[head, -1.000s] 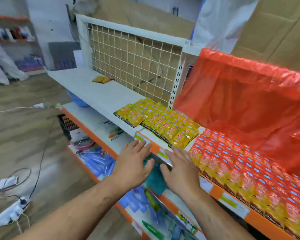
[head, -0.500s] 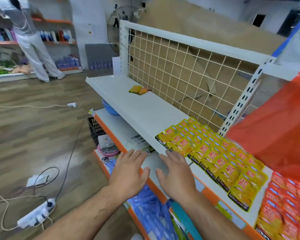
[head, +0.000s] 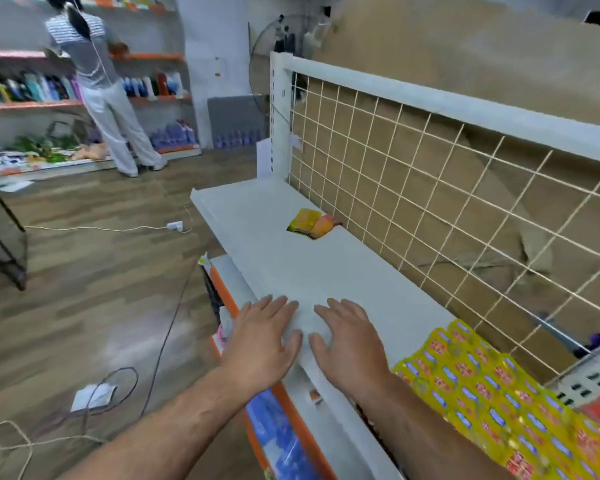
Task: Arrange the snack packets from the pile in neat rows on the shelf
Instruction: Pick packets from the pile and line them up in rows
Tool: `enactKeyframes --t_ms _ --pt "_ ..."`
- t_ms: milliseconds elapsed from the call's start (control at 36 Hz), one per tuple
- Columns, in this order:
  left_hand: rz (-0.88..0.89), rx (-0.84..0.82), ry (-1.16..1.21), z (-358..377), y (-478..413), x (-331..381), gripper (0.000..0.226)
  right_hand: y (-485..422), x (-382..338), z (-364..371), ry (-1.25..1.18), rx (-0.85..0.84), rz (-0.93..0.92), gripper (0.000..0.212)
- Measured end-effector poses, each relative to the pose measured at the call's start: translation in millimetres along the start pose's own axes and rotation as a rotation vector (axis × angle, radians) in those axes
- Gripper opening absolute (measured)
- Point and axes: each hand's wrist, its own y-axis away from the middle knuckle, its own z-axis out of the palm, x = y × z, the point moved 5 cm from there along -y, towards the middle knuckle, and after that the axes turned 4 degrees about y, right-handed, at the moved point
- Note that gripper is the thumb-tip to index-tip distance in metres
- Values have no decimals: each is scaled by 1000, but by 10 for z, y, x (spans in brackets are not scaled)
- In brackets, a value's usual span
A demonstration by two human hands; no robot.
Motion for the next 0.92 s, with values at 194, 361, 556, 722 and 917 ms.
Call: enactKeyframes --t_ms 194,361,556,722,917 --pt "44 -15 6 154 -759 -350 53 -736 147 260 15 -122 63 53" --pt "74 -162 140 378 -1560 -718 69 -1399 261 495 0 -189 222 54" --pt "38 -273 143 486 -2592 -1166 50 -2158 356 634 -165 -120 643 49" --pt "-50 -341 151 593 -3239 -1373 47 -2646 548 765 -221 1 920 54" --pt "-7 -347 62 702 -3558 -1380 46 -2913 614 877 -122 12 1024 58"
